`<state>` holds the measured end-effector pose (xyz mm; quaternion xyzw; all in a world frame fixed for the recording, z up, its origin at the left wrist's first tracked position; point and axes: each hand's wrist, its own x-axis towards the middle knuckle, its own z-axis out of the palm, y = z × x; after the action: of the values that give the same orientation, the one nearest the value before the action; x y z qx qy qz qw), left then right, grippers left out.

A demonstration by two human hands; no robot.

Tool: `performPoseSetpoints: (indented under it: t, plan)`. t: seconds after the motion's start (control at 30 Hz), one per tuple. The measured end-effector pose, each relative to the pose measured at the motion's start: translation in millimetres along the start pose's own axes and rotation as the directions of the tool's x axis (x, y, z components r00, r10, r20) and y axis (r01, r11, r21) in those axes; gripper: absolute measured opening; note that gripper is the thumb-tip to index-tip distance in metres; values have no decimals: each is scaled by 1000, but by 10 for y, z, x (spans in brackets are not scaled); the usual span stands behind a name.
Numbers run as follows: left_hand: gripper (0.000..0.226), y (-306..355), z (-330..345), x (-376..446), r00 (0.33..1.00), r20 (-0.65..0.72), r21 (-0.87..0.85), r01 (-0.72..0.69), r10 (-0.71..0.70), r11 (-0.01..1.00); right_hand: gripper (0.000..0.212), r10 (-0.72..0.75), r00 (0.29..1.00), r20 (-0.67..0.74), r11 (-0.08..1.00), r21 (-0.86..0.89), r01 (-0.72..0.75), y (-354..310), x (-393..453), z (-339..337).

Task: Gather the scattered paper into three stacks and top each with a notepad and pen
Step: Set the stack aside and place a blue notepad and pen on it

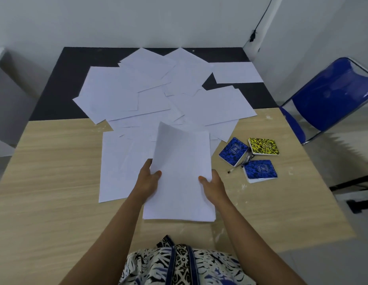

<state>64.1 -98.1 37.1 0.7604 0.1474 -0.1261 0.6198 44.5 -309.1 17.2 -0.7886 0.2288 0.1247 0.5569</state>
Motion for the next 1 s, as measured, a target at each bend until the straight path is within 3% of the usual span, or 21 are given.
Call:
performPoseSetpoints:
  t: [0.4,0.6,0.7,0.83,1.0]
  plan:
    - [26,-182,645,87,993,23,73,110,-112,991,19,126,963,-238,986,-79,-149,353,233,-702]
    - [28,-443,831,-28,982,-32,32,187,-186,982,10,-10,963,-271,973,-225,-53,398,465,-936]
    - [28,-417,857,-10,980,-45,18,193,-192,981,7,-159,960,-230,900,-435,45,357,651,-984]
    - [30,-414,865,2,977,-55,14,205,-204,979,20,-287,947,-144,740,-661,124,218,970,-1001]
    - [30,-410,868,5,975,-68,6,214,-213,977,57,-174,980,-92,585,-811,27,19,1394,-1069]
